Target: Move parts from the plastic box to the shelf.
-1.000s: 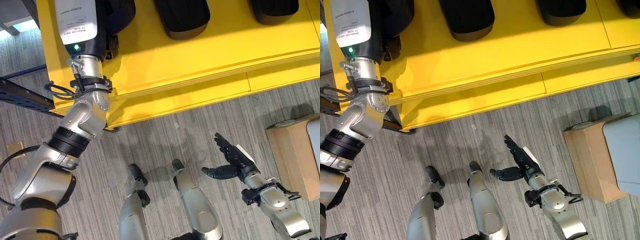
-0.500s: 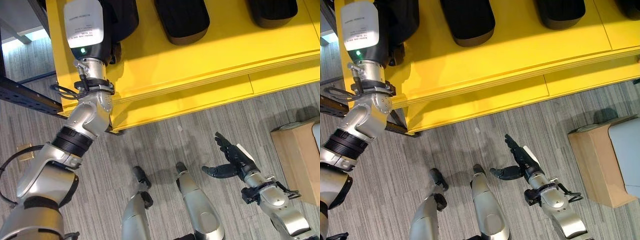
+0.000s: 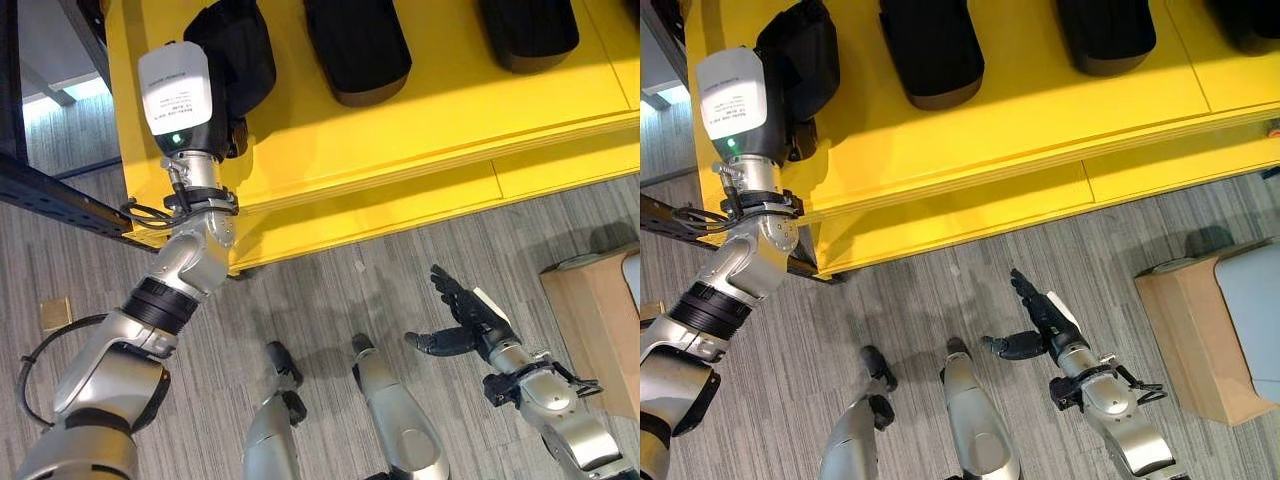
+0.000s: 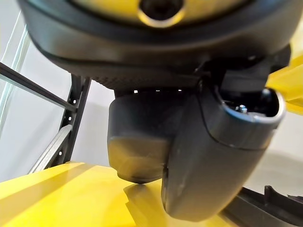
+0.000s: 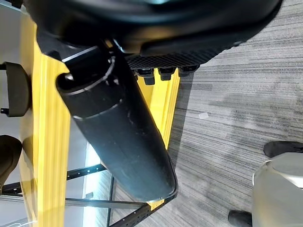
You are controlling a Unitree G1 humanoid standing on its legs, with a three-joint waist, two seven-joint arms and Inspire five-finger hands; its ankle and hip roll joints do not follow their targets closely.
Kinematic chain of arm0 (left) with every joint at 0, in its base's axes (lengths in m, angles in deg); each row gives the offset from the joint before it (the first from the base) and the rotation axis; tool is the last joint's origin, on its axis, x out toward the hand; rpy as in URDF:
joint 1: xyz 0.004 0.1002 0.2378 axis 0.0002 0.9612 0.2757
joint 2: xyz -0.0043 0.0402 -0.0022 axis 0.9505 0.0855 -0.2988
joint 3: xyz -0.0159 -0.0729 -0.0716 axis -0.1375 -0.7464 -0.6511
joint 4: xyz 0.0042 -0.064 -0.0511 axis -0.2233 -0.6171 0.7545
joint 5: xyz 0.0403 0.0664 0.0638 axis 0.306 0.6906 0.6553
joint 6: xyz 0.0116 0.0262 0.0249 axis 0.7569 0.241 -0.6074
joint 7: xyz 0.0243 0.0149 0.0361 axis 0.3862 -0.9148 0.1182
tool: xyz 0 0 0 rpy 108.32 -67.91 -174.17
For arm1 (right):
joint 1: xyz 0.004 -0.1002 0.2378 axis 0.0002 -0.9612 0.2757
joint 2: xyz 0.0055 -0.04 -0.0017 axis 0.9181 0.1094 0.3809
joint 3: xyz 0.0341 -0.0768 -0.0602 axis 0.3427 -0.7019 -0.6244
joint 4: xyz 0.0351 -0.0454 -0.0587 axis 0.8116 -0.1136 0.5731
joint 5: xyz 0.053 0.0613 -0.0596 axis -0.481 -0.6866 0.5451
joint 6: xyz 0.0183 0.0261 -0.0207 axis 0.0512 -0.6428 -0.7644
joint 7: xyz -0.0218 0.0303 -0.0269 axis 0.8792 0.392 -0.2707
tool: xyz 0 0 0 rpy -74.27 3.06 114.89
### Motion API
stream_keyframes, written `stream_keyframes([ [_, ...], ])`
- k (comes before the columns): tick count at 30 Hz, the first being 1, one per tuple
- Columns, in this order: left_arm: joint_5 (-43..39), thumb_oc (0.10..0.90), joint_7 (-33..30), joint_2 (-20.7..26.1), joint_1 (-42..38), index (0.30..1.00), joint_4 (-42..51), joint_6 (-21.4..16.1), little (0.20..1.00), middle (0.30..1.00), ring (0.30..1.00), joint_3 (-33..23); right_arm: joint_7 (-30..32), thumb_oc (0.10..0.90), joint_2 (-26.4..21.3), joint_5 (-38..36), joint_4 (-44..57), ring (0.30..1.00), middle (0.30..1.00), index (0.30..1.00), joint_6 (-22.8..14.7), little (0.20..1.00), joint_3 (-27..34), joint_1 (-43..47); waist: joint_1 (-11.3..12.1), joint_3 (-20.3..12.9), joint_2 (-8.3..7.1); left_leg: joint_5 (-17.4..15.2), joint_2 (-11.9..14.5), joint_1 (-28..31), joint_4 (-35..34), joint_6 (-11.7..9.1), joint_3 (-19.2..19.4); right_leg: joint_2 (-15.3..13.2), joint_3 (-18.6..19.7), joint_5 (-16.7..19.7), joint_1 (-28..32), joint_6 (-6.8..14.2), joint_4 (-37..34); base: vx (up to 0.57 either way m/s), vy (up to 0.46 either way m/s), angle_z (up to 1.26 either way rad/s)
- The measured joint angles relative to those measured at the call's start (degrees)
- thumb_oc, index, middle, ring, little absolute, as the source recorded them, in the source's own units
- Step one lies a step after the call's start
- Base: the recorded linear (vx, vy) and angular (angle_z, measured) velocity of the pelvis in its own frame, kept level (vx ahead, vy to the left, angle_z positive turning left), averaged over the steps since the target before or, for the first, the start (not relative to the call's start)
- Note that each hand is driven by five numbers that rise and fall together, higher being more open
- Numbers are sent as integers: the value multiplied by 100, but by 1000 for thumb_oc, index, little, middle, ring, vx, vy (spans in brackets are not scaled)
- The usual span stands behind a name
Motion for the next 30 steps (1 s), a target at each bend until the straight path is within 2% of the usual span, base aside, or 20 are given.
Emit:
stream_keyframes([
  [11,-7,400,3,-8,0,300,-1,82,300,300,300,12,-2,900,2,7,-1,1000,1000,1000,3,1000,-167,11,-19,0,0,-1,-5,14,0,1,4,14,2,-2,6,2,7,0,0,0],
  [12,-7,502,2,-8,0,443,-2,85,443,443,443,13,-3,900,2,7,-1,1000,1000,1000,3,1000,-167,11,-19,0,0,-1,-5,14,-1,1,4,16,2,-3,6,2,7,0,0,0],
  [13,-7,900,2,-9,1,1000,-2,87,1000,1000,1000,16,-3,900,2,8,-1,1000,1000,1000,3,1000,-167,12,-19,0,0,-1,-4,15,-1,1,4,17,2,-3,7,1,8,0,0,0],
  [16,-144,900,101,-9,2,1000,-127,142,1000,1000,1000,105,-5,900,2,8,-1,1000,1000,1000,3,1000,-167,13,-19,0,0,-1,-4,15,-1,1,4,18,2,-3,6,1,11,0,0,0],
  [18,-535,900,598,-102,152,1000,-360,338,1000,1000,1000,213,-6,900,2,8,-1,1000,1000,1000,3,1000,-165,12,-23,0,-1,-1,-7,13,-6,0,10,12,9,-3,0,1,9,0,0,0],
  [19,-553,900,565,-210,303,1000,-237,347,1000,1000,1000,217,-3,900,2,10,-5,1000,1000,1000,20,1000,-165,-8,12,3,-6,-1,-10,10,-7,0,2,7,-2,-6,4,3,9,0,0,0],
  [30,-558,900,975,-183,269,1000,-182,281,1000,1000,1000,177,-17,900,4,14,-4,1000,1000,1000,20,1000,-170,3,-8,11,-22,-3,-41,7,-21,3,19,-44,12,-13,-1,6,-5,0,1,0],
])
